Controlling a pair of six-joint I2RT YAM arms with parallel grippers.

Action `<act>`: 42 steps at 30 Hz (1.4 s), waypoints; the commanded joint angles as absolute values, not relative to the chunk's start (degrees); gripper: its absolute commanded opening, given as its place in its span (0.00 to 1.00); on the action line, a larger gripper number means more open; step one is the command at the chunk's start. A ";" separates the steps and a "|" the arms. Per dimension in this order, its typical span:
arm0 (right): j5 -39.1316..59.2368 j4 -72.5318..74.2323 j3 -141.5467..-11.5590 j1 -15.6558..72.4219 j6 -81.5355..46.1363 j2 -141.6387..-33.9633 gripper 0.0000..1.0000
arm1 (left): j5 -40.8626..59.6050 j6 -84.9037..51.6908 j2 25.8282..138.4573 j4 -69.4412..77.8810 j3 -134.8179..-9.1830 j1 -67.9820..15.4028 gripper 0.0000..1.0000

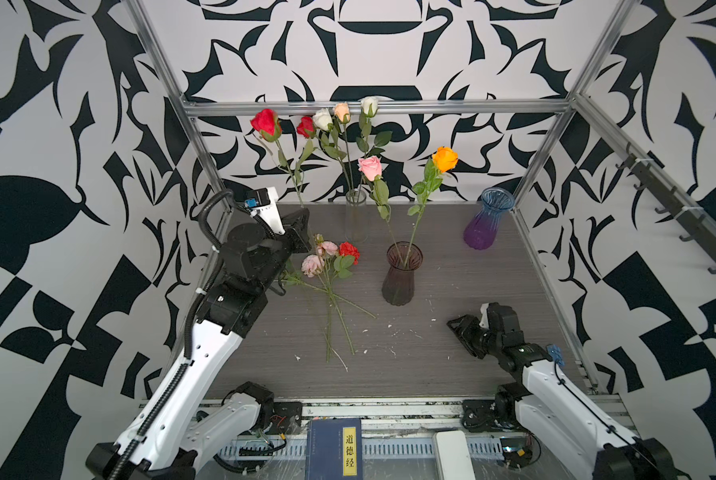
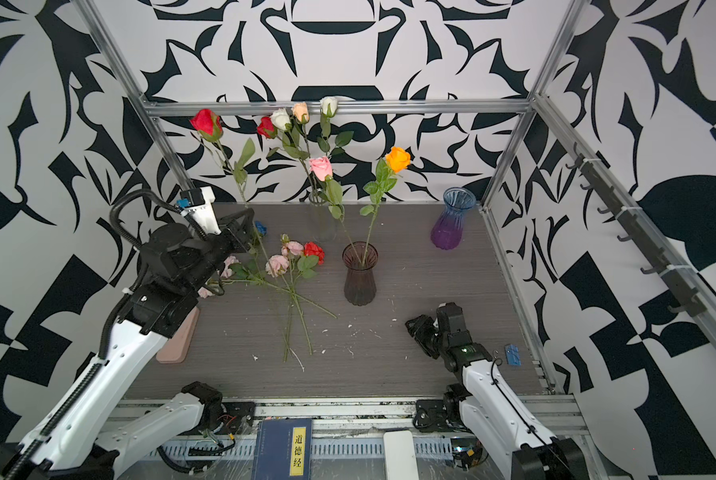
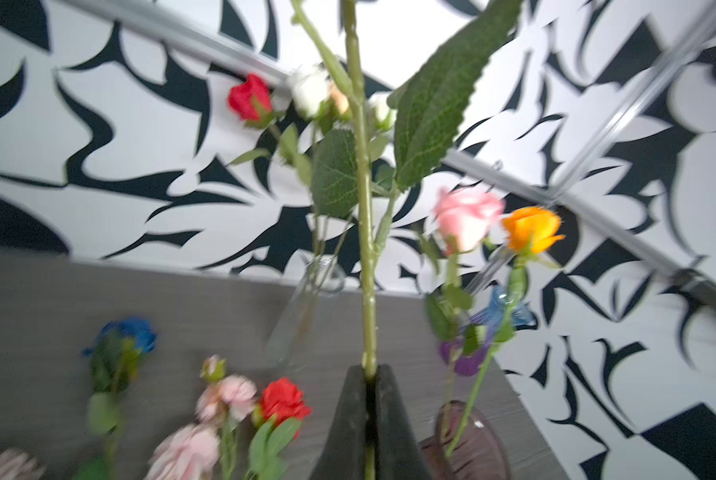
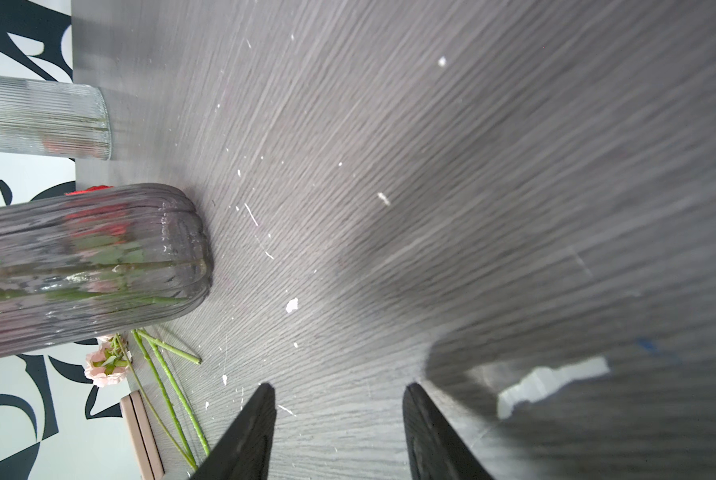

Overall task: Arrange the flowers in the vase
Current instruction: 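Lift the red rose up out of the bunch with the left gripper, then carry the red rose over the dark purple vase and lower its stem in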

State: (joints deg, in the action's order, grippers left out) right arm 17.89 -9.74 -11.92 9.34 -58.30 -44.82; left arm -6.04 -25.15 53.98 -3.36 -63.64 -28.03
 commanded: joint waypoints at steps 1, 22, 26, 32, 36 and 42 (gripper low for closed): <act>17.58 -9.23 -12.02 9.05 -57.83 -45.18 0.53 | -9.31 -19.25 54.09 6.24 -65.93 -35.26 0.00; 18.11 -8.10 -12.35 8.94 -56.88 -46.38 0.53 | -10.67 5.54 80.47 22.57 -83.24 -55.27 0.00; 18.70 -7.17 -12.63 8.62 -56.47 -47.69 0.53 | -10.25 6.86 84.04 24.00 -84.82 -55.28 0.00; 19.38 -6.33 -12.72 8.29 -56.03 -49.13 0.53 | -10.03 7.27 87.56 26.63 -86.25 -55.28 0.00; 19.58 -6.15 -12.80 8.06 -55.87 -49.47 0.54 | -10.11 7.26 89.10 26.98 -87.77 -55.28 0.00; 20.04 -5.54 -12.90 7.82 -55.72 -50.36 0.54 | -9.45 6.77 90.13 26.00 -90.42 -55.28 0.00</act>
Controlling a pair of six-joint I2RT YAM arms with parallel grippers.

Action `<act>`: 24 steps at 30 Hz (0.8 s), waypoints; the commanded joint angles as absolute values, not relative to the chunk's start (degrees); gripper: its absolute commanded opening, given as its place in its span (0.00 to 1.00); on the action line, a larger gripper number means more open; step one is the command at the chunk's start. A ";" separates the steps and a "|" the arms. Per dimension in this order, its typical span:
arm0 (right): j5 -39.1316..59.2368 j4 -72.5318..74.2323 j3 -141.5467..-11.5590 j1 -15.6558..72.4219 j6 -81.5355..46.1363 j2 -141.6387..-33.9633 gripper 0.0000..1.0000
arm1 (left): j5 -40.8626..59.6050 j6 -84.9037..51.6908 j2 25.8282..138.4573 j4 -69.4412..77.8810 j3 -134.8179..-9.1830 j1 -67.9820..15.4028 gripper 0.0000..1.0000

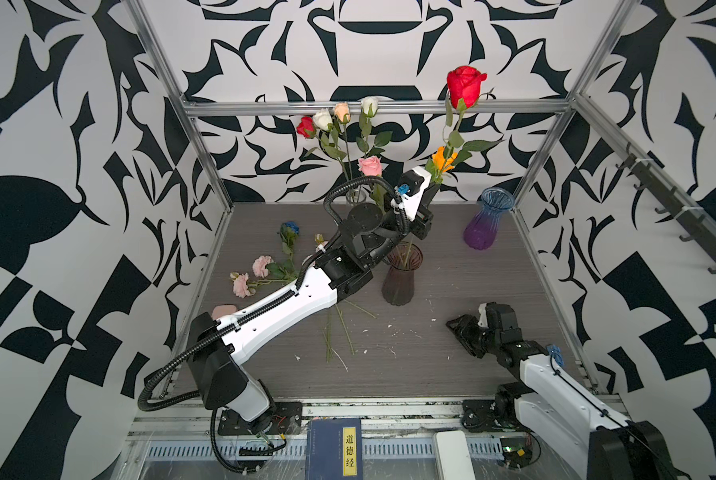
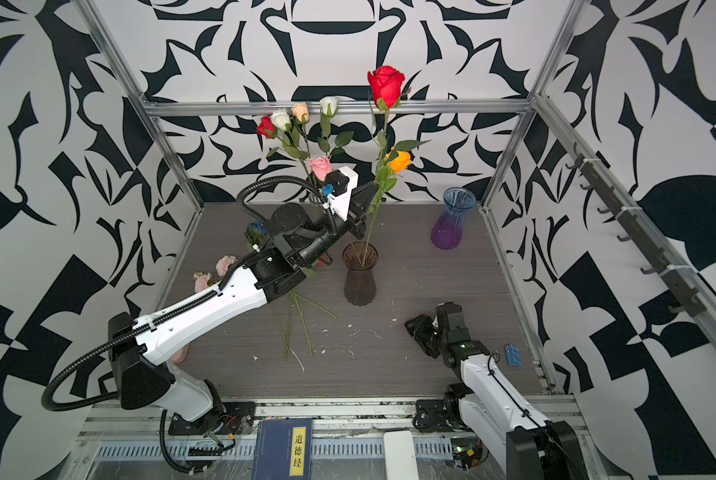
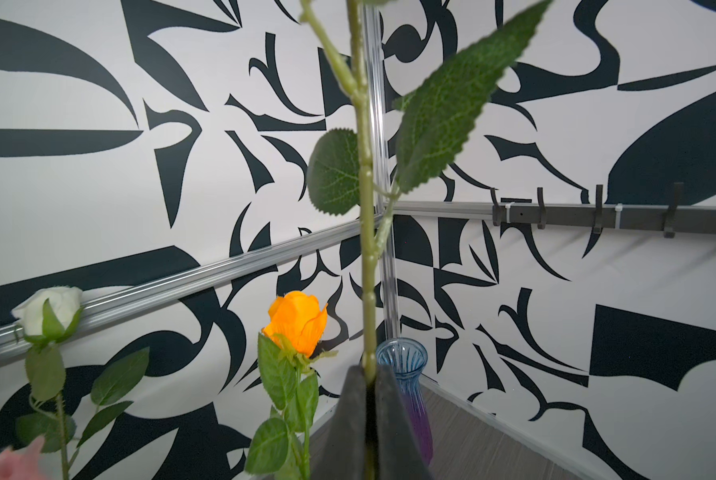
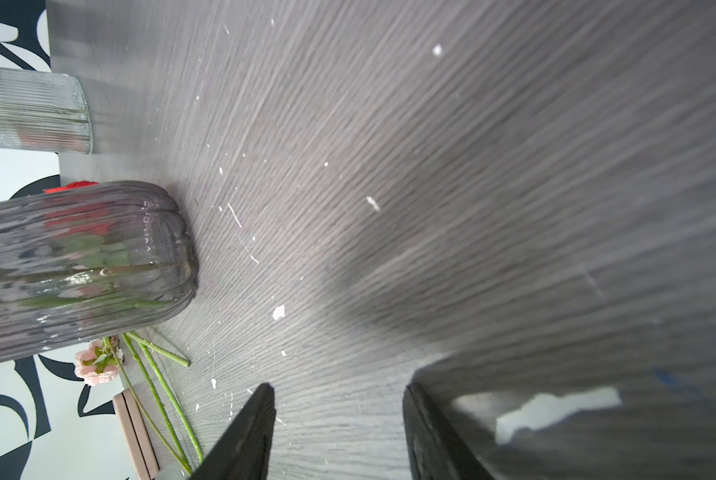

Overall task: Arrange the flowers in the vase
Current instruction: 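Carry the red rose over the dark purple vase and lower its stem in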

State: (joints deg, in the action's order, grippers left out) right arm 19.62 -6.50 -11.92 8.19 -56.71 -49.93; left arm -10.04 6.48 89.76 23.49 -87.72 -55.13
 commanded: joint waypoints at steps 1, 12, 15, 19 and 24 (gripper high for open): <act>20.10 -5.54 -12.90 7.85 -55.72 -50.45 0.54 | -9.46 6.77 90.18 25.85 -90.37 -55.28 0.00; 20.31 -5.64 -12.58 7.49 -55.81 -49.66 0.54 | -12.94 6.65 88.56 26.53 -84.03 -55.28 0.00; 20.30 -5.63 -12.52 7.48 -55.89 -49.58 0.53 | -14.09 6.68 87.95 26.87 -81.16 -55.28 0.00; 20.30 -5.63 -12.44 7.38 -55.88 -49.48 0.53 | -15.41 6.33 87.12 26.59 -78.12 -55.28 0.00; 20.48 -5.28 -12.39 7.29 -55.90 -49.91 0.54 | -16.48 5.98 86.70 26.11 -76.26 -55.28 0.00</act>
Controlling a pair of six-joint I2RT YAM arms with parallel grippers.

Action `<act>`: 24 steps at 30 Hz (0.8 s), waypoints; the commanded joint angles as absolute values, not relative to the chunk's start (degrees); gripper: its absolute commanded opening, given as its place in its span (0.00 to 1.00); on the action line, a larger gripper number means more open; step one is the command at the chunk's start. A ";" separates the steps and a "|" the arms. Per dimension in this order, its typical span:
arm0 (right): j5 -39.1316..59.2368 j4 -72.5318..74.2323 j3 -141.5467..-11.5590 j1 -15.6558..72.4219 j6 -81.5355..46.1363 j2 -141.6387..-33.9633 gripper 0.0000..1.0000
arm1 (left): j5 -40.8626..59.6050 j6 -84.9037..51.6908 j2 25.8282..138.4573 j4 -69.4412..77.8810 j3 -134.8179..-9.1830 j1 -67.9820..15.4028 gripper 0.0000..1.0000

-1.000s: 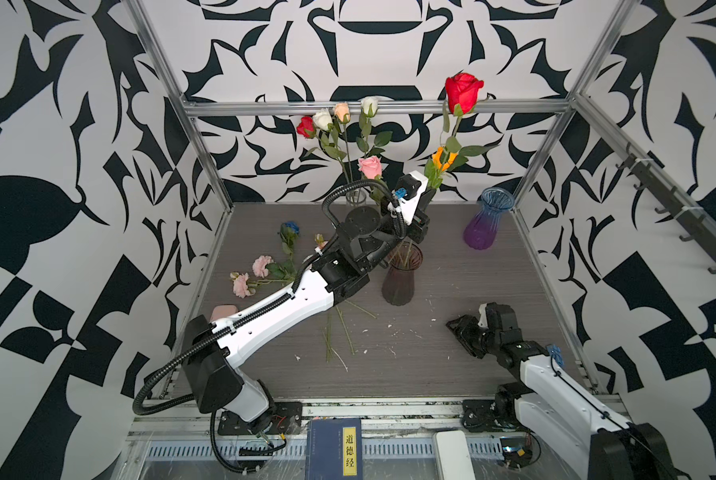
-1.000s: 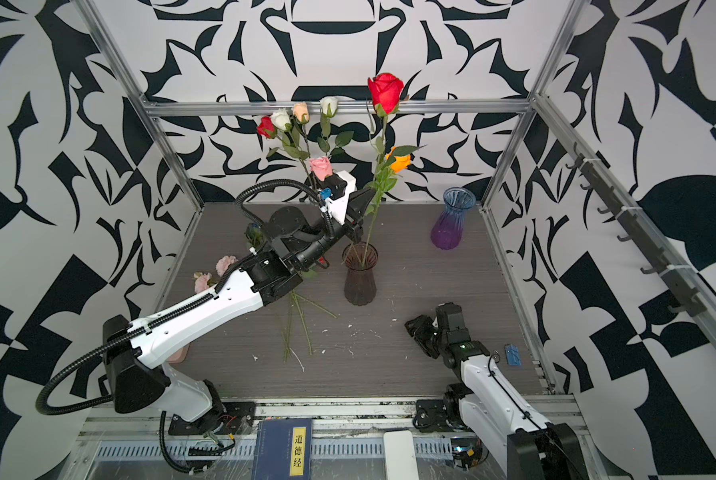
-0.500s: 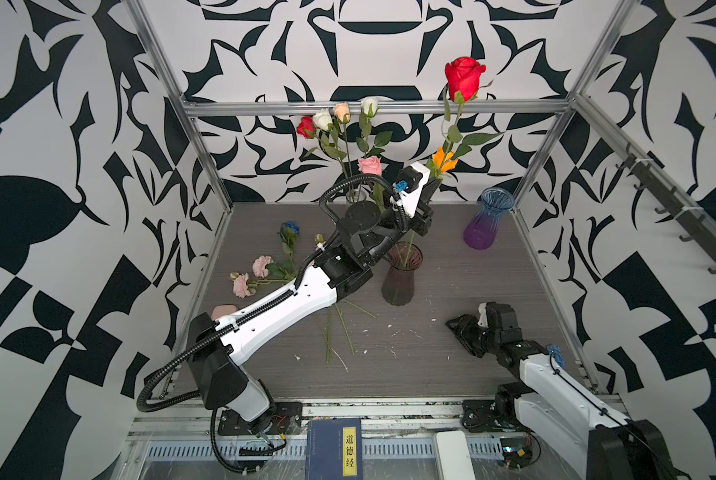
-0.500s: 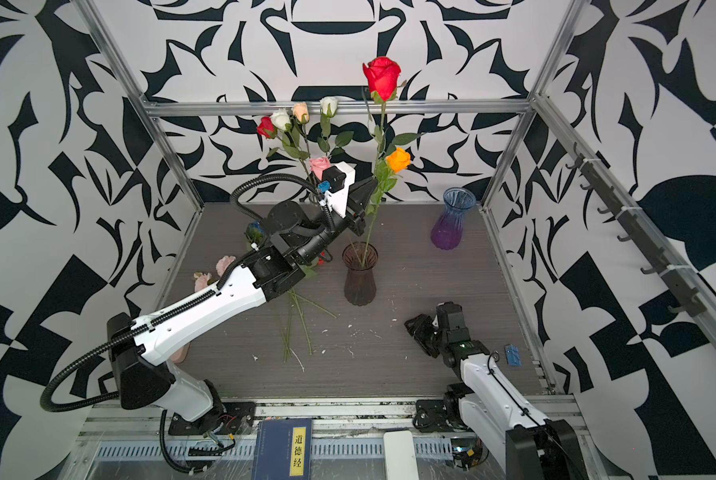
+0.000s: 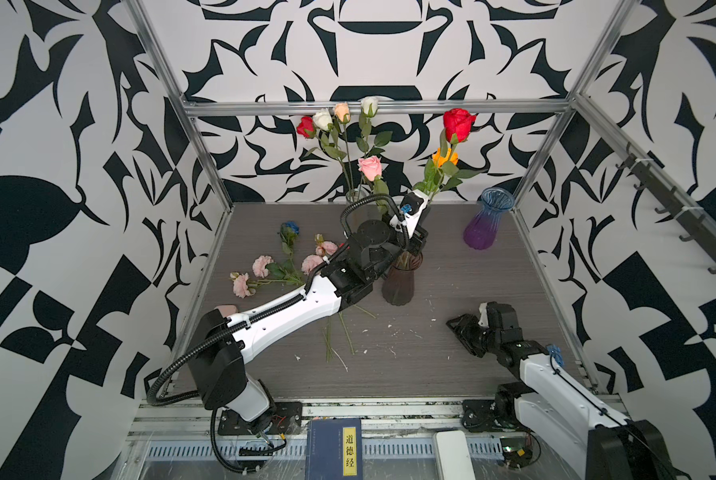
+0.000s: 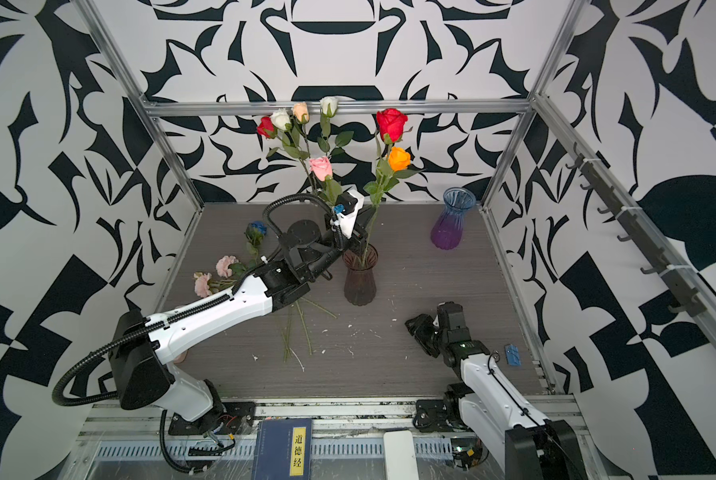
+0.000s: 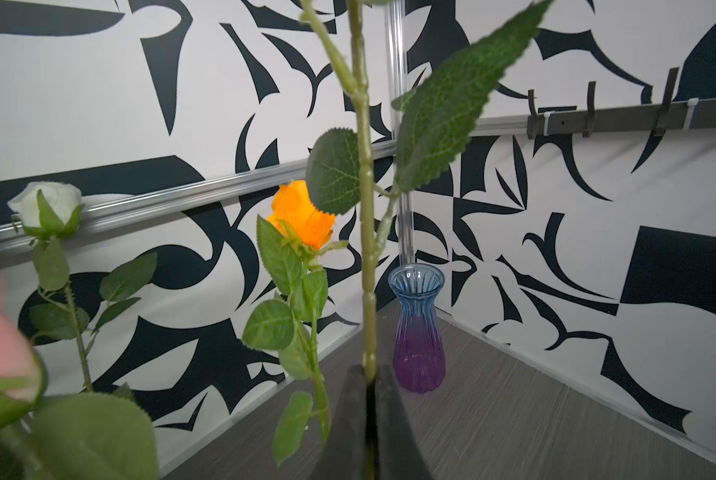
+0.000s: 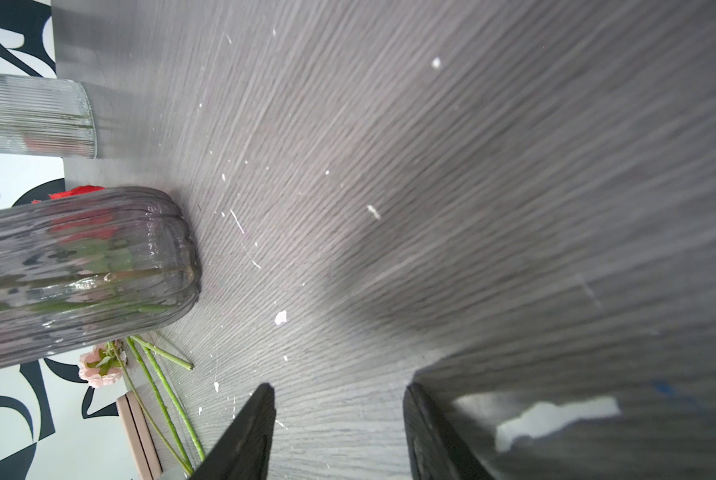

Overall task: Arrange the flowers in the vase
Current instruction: 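Carry the red rose over the dark purple vase and lower its stem in, then open the left gripper and move it back down to the rose bunch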

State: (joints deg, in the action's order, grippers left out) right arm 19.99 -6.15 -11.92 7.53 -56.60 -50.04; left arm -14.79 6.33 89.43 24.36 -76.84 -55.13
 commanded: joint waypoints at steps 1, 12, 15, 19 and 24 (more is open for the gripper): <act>20.56 -5.25 -12.41 7.29 -55.88 -49.99 0.53 | -16.44 5.93 86.75 26.00 -76.14 -55.28 0.00; 20.57 -5.36 -12.39 7.12 -55.98 -49.66 0.53 | -16.35 4.48 87.34 23.32 -77.35 -55.28 0.55; 20.65 -5.36 -12.28 7.12 -55.94 -49.66 0.53 | -16.93 4.40 86.97 23.62 -76.87 -55.31 0.57; 20.65 -5.36 -12.22 7.03 -55.99 -49.60 0.53 | -17.31 4.45 86.58 23.70 -76.54 -55.28 0.57; 20.57 -5.52 -12.28 7.03 -55.94 -49.49 0.53 | -17.58 4.27 85.68 23.49 -75.88 -55.28 0.57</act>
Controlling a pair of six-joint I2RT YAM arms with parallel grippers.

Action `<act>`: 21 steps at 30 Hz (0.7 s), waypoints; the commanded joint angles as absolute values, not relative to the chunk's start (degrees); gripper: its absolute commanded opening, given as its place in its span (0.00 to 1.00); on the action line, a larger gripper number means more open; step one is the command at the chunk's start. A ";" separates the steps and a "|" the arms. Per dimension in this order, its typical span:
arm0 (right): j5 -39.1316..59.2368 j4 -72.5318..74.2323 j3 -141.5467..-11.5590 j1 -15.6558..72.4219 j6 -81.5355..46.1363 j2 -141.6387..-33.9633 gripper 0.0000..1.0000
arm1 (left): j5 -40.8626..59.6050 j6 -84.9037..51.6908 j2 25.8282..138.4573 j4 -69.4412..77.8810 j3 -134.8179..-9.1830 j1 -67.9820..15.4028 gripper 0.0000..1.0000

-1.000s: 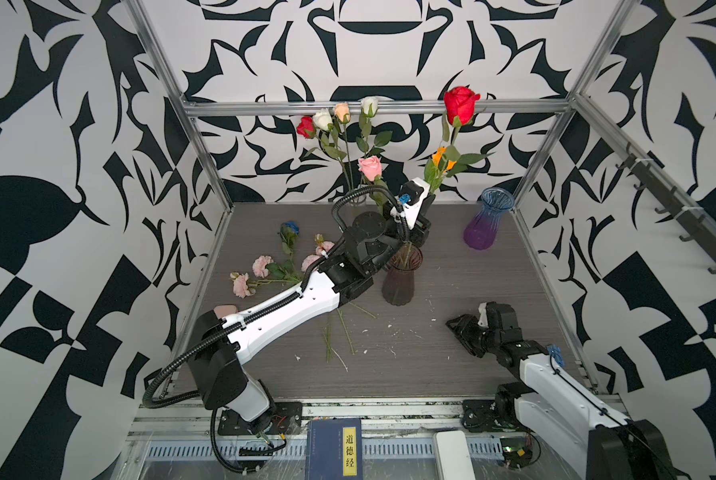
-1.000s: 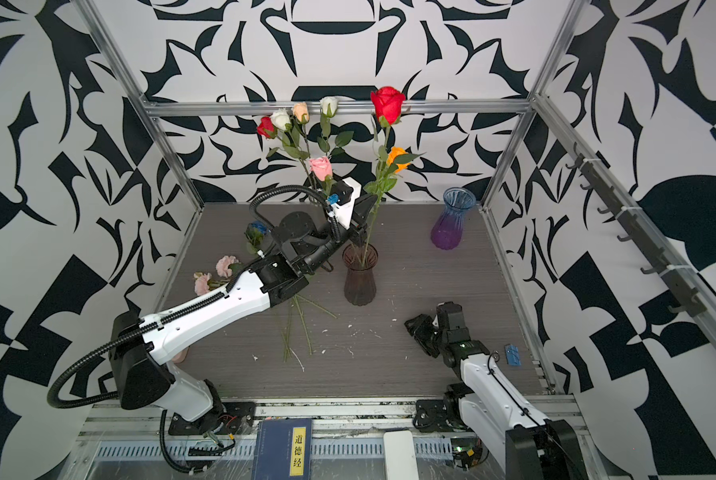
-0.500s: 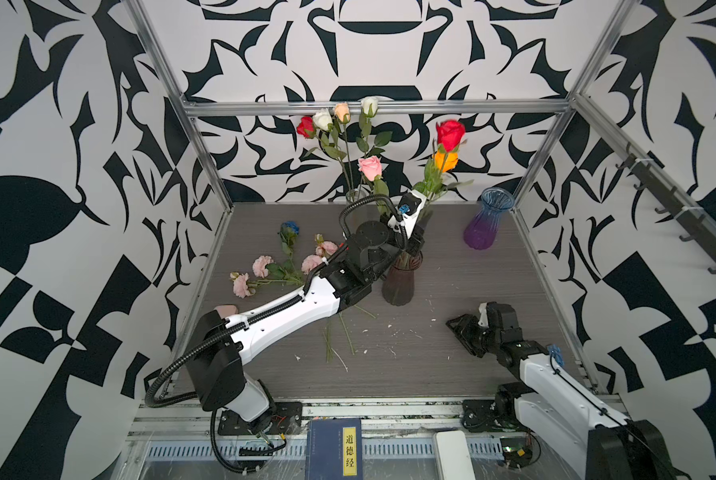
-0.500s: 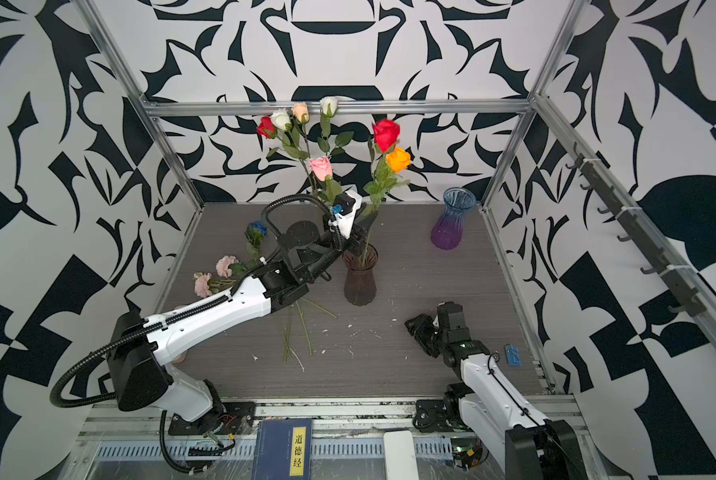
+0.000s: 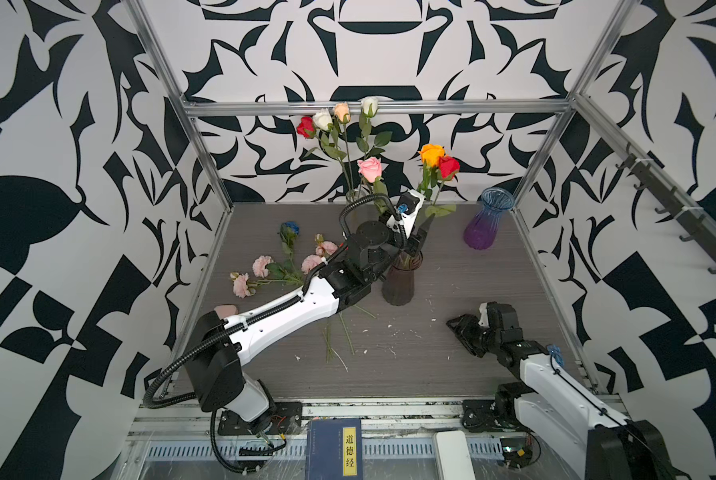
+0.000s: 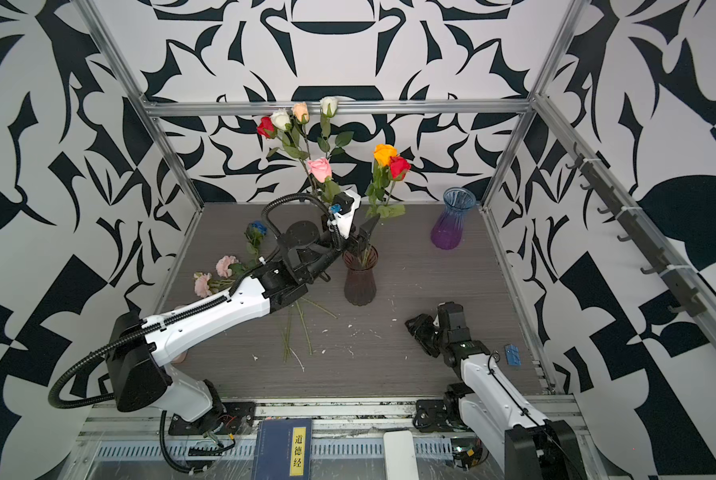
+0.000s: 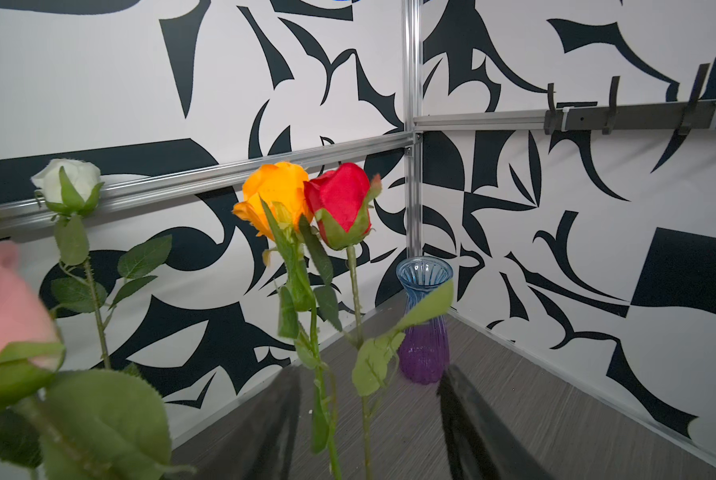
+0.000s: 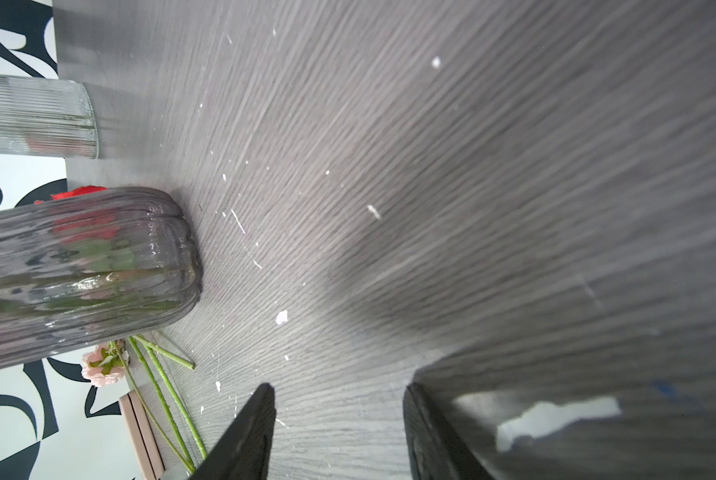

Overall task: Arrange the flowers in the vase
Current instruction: 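Open the left gripper and move it back down to the rose bunch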

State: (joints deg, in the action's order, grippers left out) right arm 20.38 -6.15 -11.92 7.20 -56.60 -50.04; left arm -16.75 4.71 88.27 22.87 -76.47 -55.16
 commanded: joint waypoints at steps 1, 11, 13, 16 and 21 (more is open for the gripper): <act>20.57 -5.54 -12.32 7.03 -55.89 -49.48 0.53 | -17.73 4.23 85.29 23.39 -75.55 -55.28 0.58; 20.48 -5.65 -12.38 6.94 -56.29 -50.09 0.53 | -25.21 -0.66 69.99 13.27 -64.84 -54.54 0.71; 20.48 -5.36 -12.34 7.02 -56.51 -50.52 0.53 | -26.20 -4.38 65.07 8.64 -61.43 -53.29 0.80; 20.59 -4.92 -12.59 6.95 -56.73 -51.70 0.53 | -27.24 -14.32 58.07 -3.48 -58.12 -49.59 0.99; 20.39 -5.50 -13.36 6.96 -57.10 -52.29 0.53 | -23.36 -26.86 48.67 -19.17 -53.30 -42.65 0.99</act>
State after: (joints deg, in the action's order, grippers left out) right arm 20.84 -4.60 -12.05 7.20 -56.84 -51.81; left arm -24.56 -16.38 51.29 -5.85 -55.79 -45.06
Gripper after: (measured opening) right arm 0.531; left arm 0.993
